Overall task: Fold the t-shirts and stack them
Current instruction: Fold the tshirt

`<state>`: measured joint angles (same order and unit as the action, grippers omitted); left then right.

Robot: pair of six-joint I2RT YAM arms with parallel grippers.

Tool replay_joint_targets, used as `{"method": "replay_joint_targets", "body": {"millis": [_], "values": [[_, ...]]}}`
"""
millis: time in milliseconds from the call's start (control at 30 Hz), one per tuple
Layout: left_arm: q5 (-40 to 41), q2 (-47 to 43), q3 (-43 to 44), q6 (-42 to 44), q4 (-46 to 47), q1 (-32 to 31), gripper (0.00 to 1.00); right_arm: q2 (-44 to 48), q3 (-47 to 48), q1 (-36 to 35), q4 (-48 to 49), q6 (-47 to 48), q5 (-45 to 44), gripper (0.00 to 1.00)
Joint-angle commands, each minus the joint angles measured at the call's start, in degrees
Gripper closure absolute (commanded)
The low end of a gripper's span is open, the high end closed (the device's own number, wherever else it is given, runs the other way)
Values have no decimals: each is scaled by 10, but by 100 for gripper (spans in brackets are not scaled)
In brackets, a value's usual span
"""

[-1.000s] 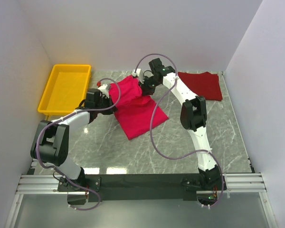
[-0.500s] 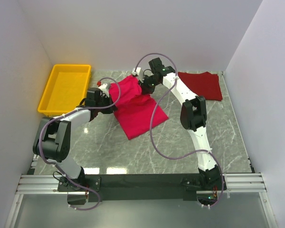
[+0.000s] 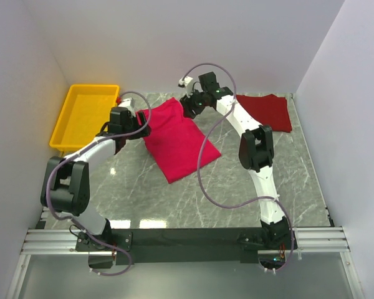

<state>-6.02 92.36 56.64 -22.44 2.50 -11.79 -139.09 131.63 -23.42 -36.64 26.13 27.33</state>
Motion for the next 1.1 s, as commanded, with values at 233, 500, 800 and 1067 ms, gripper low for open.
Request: {"method": "replay_joint_targets", "body": {"millis": [233,500,800,1067], "values": [[-57,-173,-62,-103,-83,5,28,231,-315,57,23,-87,105,34],[-135,-370,-310,-315,5,-33,26,341,-515,97,57,-165,79,33],[-73,-361,-414,-464,137,-120,25,345,-615,119,133,-260,27,31],[-26,-255,-382,-504,157,-160,24,324,-627,144,157,-323,25,30]]}}
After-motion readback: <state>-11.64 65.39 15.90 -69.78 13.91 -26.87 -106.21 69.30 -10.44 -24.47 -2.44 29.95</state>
